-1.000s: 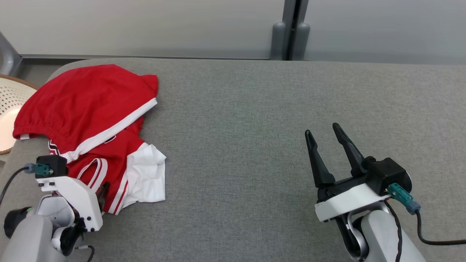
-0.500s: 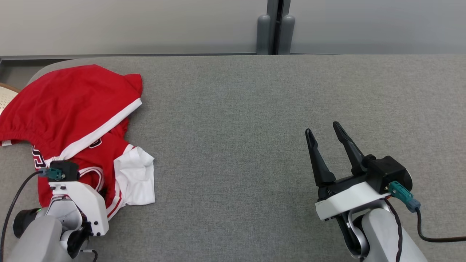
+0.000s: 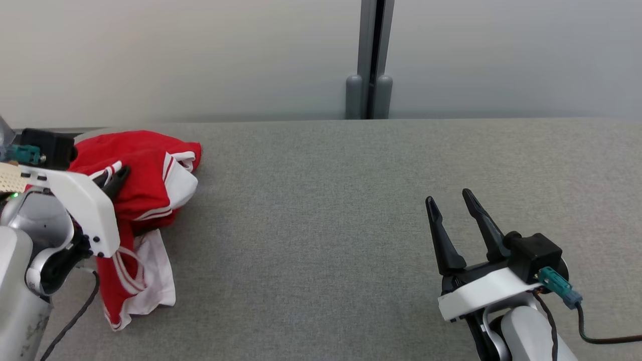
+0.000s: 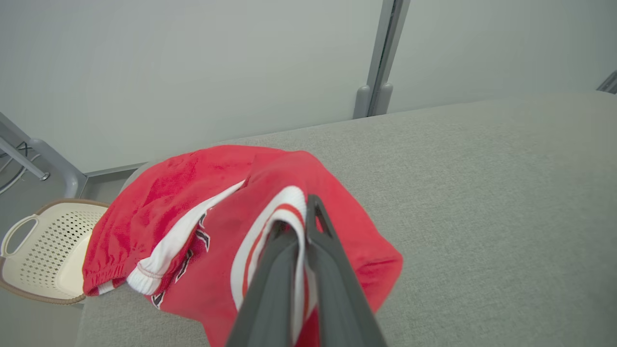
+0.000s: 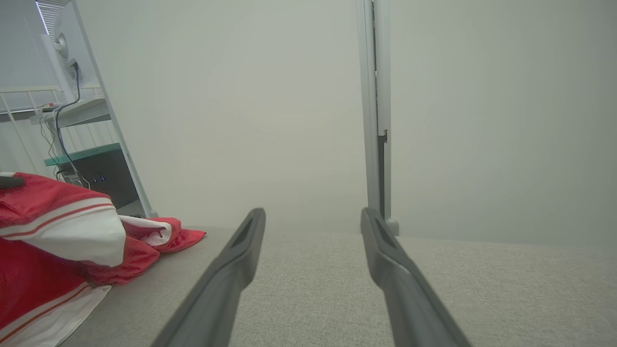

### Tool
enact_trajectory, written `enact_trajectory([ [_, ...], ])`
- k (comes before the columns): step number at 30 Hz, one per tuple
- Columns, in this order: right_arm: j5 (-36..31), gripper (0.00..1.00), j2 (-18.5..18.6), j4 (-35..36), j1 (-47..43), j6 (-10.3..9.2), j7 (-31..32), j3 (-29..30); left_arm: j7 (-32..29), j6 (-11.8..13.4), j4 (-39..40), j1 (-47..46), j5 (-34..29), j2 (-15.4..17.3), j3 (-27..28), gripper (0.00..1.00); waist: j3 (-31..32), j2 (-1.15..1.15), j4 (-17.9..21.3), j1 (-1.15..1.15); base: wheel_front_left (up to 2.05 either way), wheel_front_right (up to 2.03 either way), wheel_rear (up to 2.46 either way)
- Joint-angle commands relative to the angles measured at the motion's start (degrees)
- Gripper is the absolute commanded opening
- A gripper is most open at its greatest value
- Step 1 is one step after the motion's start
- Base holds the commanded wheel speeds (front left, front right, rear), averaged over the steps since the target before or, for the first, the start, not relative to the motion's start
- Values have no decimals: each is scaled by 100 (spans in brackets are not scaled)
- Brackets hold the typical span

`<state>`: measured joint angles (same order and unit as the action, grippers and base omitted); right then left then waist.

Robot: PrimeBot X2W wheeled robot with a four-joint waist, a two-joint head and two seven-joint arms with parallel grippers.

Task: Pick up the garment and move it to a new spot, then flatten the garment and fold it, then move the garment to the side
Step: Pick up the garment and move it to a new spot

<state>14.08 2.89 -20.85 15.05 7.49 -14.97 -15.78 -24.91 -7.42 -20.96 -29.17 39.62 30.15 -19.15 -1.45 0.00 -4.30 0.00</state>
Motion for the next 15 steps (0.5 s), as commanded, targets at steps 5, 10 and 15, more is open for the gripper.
enact_trajectory([
  [5, 89, 100, 7, 60, -125, 0, -34, 15, -449, 45, 1095, -280, -28, 176, -97, 0, 296, 0, 331, 0, 0, 0, 0],
  [10, 143, 100, 4, 79, -155, 0, -34, 50, -883, 91, 2049, -612, 16, 46, -300, 0, 402, 0, 733, 0, 0, 0, 0],
  [15, 118, 100, 6, 96, -115, 0, -27, 132, -1026, 94, 2505, -1102, 5, -344, -566, 0, 435, 0, 1217, 0, 0, 0, 0],
])
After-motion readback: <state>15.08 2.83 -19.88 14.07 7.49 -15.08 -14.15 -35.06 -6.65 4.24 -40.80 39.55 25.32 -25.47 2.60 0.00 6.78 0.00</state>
